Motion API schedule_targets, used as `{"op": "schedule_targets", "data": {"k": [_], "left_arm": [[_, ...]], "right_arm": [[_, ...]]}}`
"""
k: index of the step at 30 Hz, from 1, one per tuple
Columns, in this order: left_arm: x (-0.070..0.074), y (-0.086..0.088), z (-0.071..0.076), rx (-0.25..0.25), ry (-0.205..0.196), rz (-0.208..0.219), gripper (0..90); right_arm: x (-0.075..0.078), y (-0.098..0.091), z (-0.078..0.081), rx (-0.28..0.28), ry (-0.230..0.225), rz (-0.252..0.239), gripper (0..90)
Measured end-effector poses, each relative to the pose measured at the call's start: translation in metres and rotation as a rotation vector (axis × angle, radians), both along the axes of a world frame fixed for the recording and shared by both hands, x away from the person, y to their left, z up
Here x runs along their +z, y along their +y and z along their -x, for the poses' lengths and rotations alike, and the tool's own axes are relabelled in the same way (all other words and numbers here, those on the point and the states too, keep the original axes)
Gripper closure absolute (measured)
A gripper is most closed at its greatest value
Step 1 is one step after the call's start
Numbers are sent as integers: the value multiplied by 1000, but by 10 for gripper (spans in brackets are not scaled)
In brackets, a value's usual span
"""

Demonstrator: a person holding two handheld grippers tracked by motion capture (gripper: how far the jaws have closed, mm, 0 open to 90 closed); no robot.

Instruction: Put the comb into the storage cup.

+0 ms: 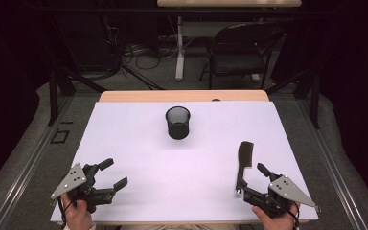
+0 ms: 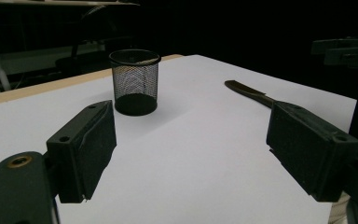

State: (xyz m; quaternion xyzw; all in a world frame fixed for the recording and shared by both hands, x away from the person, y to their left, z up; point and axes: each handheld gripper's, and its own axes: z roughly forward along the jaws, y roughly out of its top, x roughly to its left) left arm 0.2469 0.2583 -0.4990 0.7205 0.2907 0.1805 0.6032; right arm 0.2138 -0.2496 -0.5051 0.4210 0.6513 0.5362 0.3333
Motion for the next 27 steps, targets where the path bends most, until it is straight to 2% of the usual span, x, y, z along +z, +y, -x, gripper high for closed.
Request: {"op": "schedule_targets", "data": {"k": [1, 2, 6, 12, 17, 18, 27], "left_arm": [[0, 0, 0, 1, -1, 1, 160], [-1, 0, 0, 0, -1, -7, 160], [-1, 0, -1, 1, 2, -11, 160], [-4, 1, -2, 10, 14, -14, 160], [-5, 1, -1, 10, 14, -26, 160], [-5, 0, -1, 7, 13, -28, 160], [-7, -3, 0, -4, 15, -40, 161]], "right_arm": [[-1, 0, -1, -3, 3, 8, 229], [-3, 0, -2, -6, 25, 39, 232], [-6, 1, -5, 2, 59, 51, 238], [-7, 2, -9, 14, 62, 53, 329], [-9, 7, -13, 41, 107, 56, 406], [-10, 9, -13, 49, 132, 61, 421], [-14, 16, -18, 53, 160, 100, 481]]}}
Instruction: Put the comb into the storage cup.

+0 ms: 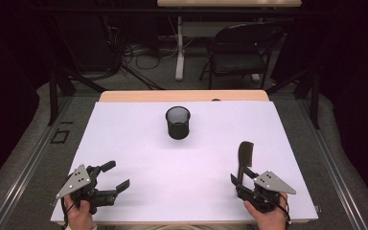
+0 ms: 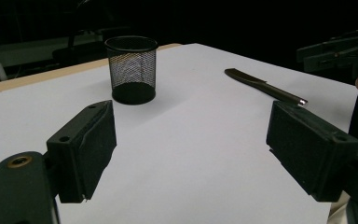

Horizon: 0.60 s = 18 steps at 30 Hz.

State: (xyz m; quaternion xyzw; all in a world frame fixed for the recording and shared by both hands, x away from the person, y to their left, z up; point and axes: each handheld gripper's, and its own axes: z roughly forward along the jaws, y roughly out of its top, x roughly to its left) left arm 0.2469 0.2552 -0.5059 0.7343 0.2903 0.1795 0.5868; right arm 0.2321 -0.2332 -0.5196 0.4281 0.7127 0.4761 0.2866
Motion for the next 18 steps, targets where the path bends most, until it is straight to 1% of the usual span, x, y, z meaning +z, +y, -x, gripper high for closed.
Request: {"op": "schedule_targets", "data": {"k": [3, 4, 5, 6, 7, 8, 10, 12, 13, 14, 15, 18], "left_arm": [[0, 0, 0, -4, 1, 1, 161], [0, 0, 0, -3, 2, 2, 161], [-1, 0, -1, -1, 4, 4, 160], [-1, 0, -1, -1, 6, 5, 161], [-1, 0, -1, 2, 7, 8, 161], [-1, 0, -1, 2, 7, 9, 160], [-2, 1, -1, 1, 10, 8, 160], [-2, 1, -1, 1, 11, 5, 161], [-2, 1, -1, 1, 11, 4, 160], [-2, 1, -1, 1, 12, 3, 160], [-2, 1, -1, -2, 13, 5, 161], [-2, 1, -1, 1, 14, 2, 161]], "right_arm": [[-3, 2, -4, 9, 21, 1, 504], [-3, 2, -4, 9, 21, 1, 504], [-4, 3, -5, 16, 34, -5, 503], [-5, 4, -6, 22, 52, 2, 503], [-6, 5, -7, 16, 67, 6, 502], [-7, 6, -8, 13, 72, 14, 500], [-7, 8, -9, 19, 88, 9, 502], [-7, 10, -10, 11, 88, 3, 504], [-8, 11, -11, 21, 98, 5, 518], [-8, 11, -11, 21, 98, 5, 518], [-9, 12, -12, 20, 98, 10, 537], [-11, 14, -14, 34, 120, 23, 587]]}}
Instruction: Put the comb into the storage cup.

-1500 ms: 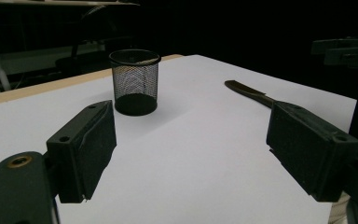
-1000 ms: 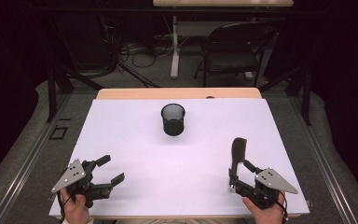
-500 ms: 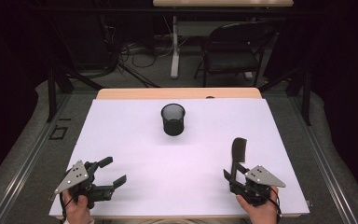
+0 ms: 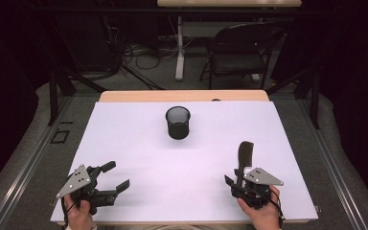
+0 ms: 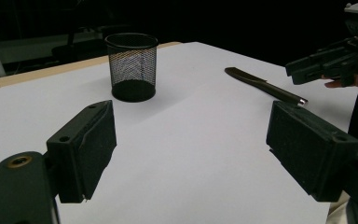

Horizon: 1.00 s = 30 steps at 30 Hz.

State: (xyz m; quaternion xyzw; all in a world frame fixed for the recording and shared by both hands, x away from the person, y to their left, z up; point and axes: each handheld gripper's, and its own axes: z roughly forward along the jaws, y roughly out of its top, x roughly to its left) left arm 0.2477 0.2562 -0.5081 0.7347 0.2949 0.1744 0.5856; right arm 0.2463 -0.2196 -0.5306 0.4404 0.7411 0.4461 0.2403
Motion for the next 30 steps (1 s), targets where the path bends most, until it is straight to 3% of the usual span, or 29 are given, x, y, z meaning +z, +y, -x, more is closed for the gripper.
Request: {"op": "schedule_targets", "data": {"k": [3, 9, 20, 30], "left_arm": [[0, 0, 0, 1, 2, -2, 161], [-1, 1, 0, 3, 8, 1, 160], [-2, 2, 0, 1, 14, -3, 160], [-2, 1, 0, -3, 12, -2, 161]], "right_arm": [[-2, 0, -2, 5, 20, 14, 646], [-7, -2, -7, 3, 78, -4, 742], [-12, -2, -11, 2, 146, 43, 897], [-16, -6, -13, -26, 209, 71, 900]]}}
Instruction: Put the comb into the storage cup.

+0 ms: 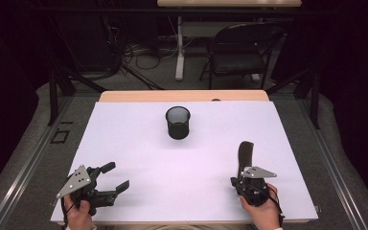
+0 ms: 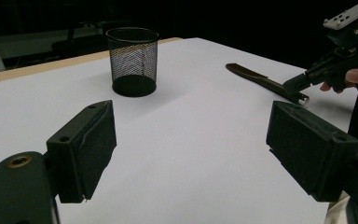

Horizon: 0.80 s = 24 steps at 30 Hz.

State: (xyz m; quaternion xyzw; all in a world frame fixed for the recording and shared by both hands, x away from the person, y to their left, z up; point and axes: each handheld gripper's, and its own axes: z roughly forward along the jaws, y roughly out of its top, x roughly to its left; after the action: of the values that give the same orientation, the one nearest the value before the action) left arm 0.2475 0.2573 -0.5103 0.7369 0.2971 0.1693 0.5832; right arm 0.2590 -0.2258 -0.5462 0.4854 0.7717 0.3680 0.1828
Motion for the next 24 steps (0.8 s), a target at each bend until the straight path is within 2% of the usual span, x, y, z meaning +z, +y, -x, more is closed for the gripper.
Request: {"op": "schedule_targets", "data": {"k": [13, 24], "left_arm": [[-1, 0, 0, 2, 4, 0, 161], [-1, 0, 0, 1, 5, -3, 161]], "right_arm": [[-2, -11, 2, -22, 27, -5, 900], [-1, -18, 3, -39, 28, -12, 900]]}}
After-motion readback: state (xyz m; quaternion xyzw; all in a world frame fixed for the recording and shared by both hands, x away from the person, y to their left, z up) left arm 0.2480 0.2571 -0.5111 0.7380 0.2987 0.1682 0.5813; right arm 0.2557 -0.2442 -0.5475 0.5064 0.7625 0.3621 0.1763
